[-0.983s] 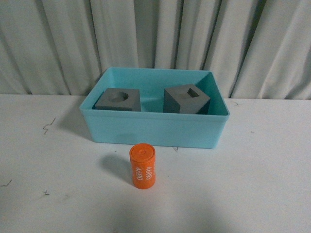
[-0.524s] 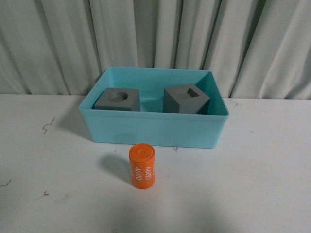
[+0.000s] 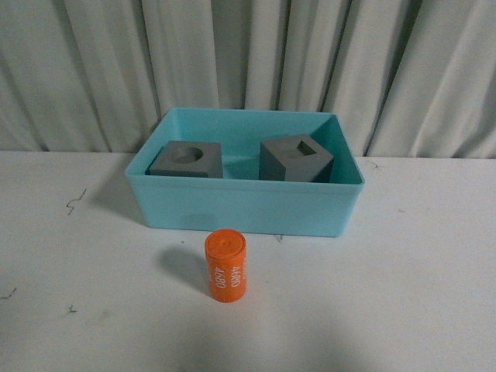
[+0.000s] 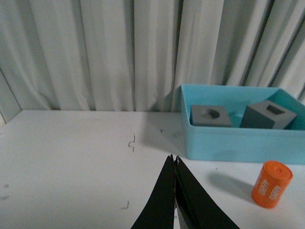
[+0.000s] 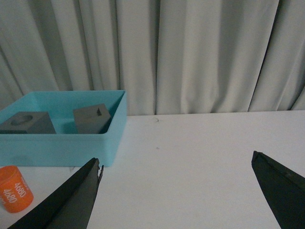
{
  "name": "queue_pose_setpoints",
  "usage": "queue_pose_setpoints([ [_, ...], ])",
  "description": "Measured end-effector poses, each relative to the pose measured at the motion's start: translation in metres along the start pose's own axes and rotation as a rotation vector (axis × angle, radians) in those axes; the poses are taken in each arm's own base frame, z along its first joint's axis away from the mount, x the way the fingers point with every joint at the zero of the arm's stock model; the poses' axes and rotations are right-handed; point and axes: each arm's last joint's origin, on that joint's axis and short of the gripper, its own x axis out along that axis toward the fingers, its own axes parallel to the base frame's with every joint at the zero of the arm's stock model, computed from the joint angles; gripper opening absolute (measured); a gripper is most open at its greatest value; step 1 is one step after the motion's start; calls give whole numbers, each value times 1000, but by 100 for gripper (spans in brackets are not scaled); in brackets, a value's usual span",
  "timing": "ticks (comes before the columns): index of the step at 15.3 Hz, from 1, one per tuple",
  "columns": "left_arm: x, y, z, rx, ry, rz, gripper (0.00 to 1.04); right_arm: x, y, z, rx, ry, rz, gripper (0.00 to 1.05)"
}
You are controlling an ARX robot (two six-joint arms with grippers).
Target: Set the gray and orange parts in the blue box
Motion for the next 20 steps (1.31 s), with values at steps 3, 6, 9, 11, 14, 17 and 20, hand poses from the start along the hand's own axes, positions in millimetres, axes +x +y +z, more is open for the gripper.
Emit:
queue_pose_setpoints([
  [3,0,0,1,0,-7,1,2,0,0,0,0,0,0,98],
  [6,0,0,1,0,-7,0,2,0,0,0,0,0,0,98],
  [9,0,0,1,0,-7,0,21,0,0,0,0,0,0,98],
  [11,0,0,0,0,-6,0,46,0,0,0,0,0,0,98],
  [14,0,0,0,0,-6,0,83,0,0,0,0,1,0,98],
  [17,0,0,0,0,-6,0,97,0,0,0,0,1,0,98],
  [20,0,0,0,0,-6,1,98,1,-4,-2,44,203,-29,98],
])
